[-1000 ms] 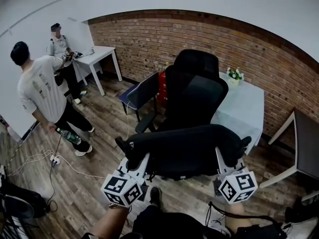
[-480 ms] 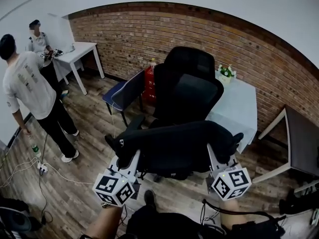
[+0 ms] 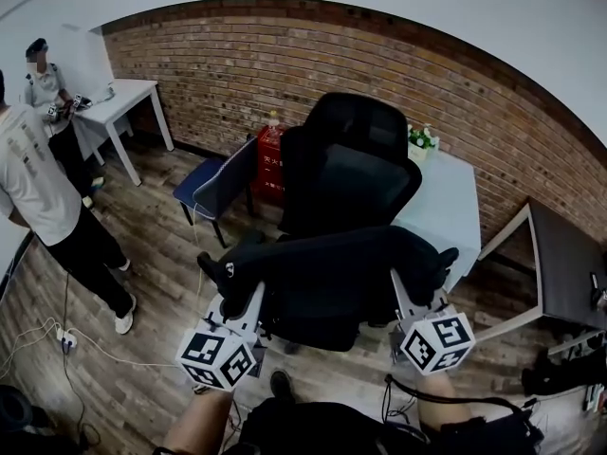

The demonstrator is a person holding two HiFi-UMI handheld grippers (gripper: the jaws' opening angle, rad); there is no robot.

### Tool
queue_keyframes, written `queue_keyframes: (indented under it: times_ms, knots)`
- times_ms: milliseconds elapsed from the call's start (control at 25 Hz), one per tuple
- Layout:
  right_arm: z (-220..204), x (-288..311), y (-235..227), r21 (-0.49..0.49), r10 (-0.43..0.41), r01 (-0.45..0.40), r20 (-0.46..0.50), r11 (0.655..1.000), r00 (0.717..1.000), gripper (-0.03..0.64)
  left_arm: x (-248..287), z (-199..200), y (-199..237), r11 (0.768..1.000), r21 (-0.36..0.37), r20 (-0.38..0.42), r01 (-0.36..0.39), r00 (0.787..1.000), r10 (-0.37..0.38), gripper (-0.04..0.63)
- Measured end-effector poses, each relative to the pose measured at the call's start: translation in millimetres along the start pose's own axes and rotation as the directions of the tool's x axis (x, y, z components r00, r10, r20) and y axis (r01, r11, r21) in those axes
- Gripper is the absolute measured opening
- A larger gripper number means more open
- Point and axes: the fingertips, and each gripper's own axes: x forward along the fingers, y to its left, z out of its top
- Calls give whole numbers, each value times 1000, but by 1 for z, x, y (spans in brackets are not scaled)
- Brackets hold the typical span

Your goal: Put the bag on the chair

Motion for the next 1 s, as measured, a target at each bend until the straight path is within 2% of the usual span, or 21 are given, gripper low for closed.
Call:
queue_keyframes:
  times_ms: [240,480,1000]
  knots:
    - [8,27,5,-4,-30,30,3,1000,1000,67,23,8,30,999,-12,-4,42,999,-42,55]
    - [14,47,-11,-6,-57,57,-4,998,998,68,56,11,39,997,-23,-19,69,997,-69,55]
    - [14,99,-73,25,-33,33,-2,999,999,69,137,6,45,999,-8,-64,38,997,-38,54]
